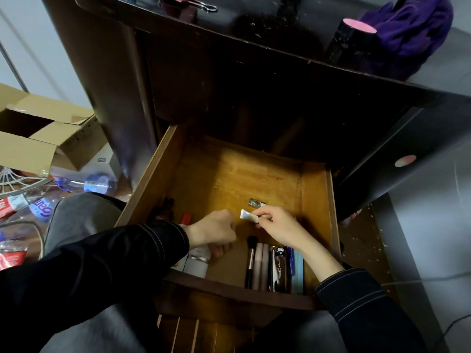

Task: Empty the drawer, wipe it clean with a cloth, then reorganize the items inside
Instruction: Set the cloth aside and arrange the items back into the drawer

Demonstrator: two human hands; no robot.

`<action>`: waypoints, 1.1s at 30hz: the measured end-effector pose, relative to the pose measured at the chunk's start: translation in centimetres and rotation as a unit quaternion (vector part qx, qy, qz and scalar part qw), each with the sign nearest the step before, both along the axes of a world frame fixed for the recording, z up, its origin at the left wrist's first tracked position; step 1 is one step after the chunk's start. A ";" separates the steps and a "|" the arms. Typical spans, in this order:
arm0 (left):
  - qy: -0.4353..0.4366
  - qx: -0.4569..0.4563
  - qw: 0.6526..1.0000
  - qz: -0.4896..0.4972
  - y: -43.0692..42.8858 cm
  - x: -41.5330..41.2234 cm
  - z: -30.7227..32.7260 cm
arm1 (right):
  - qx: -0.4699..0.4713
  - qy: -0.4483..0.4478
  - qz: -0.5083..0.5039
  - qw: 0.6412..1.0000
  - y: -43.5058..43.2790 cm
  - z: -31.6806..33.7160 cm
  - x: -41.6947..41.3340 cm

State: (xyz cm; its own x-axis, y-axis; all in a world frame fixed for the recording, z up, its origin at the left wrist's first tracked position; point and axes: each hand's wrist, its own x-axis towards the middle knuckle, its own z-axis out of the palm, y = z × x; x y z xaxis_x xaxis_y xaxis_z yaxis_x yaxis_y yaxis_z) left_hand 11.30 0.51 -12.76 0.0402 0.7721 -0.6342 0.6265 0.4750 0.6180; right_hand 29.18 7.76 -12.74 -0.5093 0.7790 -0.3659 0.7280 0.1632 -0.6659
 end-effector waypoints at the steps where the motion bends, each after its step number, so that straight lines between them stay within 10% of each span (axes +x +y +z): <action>1: 0.006 0.012 1.000 0.005 -0.1 -0.2 0.1 | 0.007 0.014 -0.007 1.000 0.1 0.0 0.0; 13: 0.099 0.136 0.986 -0.014 0.0 -0.9 1.2 | -0.087 0.002 -0.044 0.995 1.2 -0.6 -2.6; 33: 0.057 0.053 0.996 -0.048 -0.1 0.1 0.3 | 0.165 -0.228 0.143 0.949 -1.7 -0.7 -2.9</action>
